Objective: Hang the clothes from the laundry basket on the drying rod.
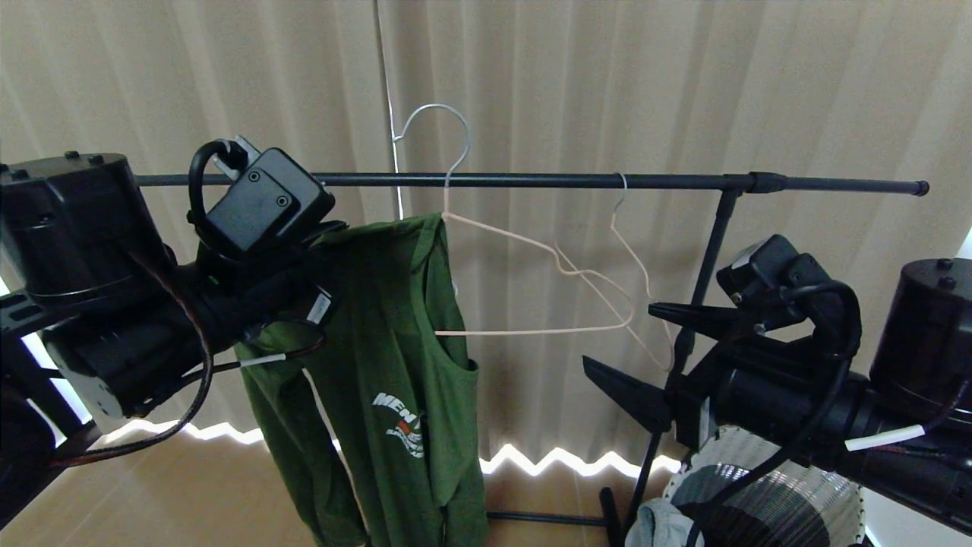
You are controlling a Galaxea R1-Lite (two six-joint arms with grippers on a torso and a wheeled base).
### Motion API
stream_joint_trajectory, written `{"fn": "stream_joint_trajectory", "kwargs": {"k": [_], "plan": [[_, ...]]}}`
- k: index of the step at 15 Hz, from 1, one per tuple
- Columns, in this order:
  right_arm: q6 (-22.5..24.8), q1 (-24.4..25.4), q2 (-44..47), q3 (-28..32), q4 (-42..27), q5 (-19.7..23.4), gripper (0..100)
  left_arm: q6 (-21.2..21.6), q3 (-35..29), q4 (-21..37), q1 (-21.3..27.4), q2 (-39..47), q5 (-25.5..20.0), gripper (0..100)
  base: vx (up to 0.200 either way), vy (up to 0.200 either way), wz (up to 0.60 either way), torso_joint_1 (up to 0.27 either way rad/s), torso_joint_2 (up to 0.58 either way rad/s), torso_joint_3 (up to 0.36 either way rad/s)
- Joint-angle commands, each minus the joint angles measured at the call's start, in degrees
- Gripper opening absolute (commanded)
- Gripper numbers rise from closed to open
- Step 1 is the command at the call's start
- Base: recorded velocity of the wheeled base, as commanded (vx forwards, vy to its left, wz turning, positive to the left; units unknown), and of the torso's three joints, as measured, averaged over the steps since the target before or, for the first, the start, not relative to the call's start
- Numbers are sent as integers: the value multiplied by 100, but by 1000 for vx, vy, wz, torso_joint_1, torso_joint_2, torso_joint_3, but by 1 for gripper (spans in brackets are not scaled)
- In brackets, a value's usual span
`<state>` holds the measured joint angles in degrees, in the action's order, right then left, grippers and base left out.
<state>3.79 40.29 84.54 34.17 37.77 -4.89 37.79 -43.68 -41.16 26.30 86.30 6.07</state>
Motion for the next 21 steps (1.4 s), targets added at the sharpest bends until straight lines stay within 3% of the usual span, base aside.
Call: {"fn": "stream_joint_trajectory", "kwargs": {"k": [1,5,9,13,15,17,21], "plan": [[-177,14,133,28,3,5,100,-9,-9,-50,25,-8,-9,0,0,0,0,0,0,0],[-880,49,678,371,55,5,100,-562,-220,-121,315,-8,-27,0,0,0,0,0,0,0],[-968,374,915,433,653,-12,100,-870,-607,-103,447,28,35,0,0,0,0,0,0,0],[-942,550,871,441,934,-47,100,-1028,-747,-94,429,168,1160,0,0,0,0,0,0,0],[-942,559,941,468,943,-39,100,-1248,-783,-94,508,142,1072,0,0,0,0,0,0,0],[-959,550,1161,626,952,-74,100,-1292,-783,-94,640,107,676,0,0,0,0,0,0,0],[-977,409,1442,934,952,-232,100,-1292,-844,-94,745,28,492,0,0,0,0,0,0,0]]}}
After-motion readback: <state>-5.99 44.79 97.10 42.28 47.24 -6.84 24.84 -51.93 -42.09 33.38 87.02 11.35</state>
